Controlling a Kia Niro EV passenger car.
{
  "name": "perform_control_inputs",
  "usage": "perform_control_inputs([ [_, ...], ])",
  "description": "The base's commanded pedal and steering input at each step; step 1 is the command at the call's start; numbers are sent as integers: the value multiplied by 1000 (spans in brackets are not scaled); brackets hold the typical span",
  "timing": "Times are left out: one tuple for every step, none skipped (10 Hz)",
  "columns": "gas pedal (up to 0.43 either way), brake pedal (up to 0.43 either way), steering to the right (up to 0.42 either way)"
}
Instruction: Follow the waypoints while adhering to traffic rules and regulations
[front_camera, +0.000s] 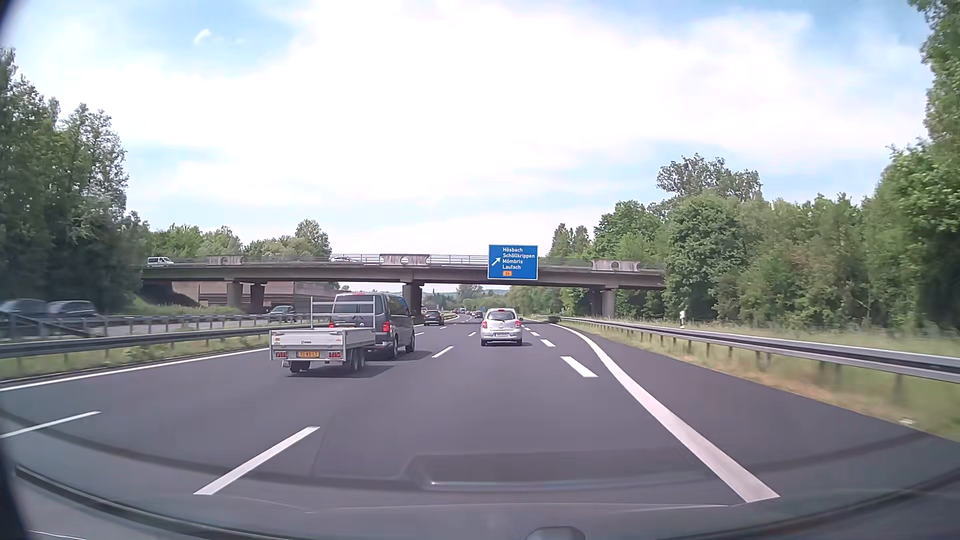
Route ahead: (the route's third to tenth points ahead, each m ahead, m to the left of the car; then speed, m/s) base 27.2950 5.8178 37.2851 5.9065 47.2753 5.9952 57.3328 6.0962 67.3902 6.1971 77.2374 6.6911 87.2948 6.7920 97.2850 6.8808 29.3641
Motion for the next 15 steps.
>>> perform_control_inputs([
  [0, 0, -2],
  [0, 0, -2],
  [0, 0, -1],
  [0, 0, -1],
  [0, 0, -1],
  [0, 0, -1],
  [0, 0, -1],
  [0, 0, 0],
  [0, 0, 0],
  [0, 0, 0],
  [0, 0, 0],
  [0, 0, 0],
  [0, 0, 0],
  [0, 0, 0],
  [0, 0, 0],
])
